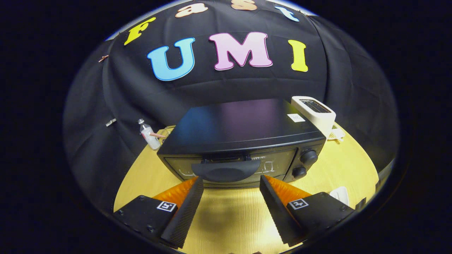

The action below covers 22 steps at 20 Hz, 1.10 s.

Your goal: Open the toaster oven, put the food inside, and close the toaster oven door.

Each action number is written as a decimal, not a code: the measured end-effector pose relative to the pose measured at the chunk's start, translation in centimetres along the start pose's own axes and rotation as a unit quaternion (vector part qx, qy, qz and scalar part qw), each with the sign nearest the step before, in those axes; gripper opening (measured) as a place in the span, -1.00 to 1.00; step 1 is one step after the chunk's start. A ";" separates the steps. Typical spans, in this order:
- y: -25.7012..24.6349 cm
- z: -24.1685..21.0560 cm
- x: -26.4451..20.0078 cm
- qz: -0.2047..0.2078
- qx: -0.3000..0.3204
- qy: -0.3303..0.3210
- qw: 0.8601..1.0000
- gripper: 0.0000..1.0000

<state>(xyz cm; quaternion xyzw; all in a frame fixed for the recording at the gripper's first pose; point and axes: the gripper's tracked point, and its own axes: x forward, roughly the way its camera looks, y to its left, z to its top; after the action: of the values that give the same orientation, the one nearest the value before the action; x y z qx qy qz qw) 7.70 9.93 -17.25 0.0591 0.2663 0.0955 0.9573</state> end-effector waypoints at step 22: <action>-8.6 15.1 -16.3 -0.034 -0.043 -0.243 0.968 0.96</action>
<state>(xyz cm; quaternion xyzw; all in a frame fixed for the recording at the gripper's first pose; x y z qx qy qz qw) 3.13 -2.85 2.30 0.0300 0.0227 0.0572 0.9977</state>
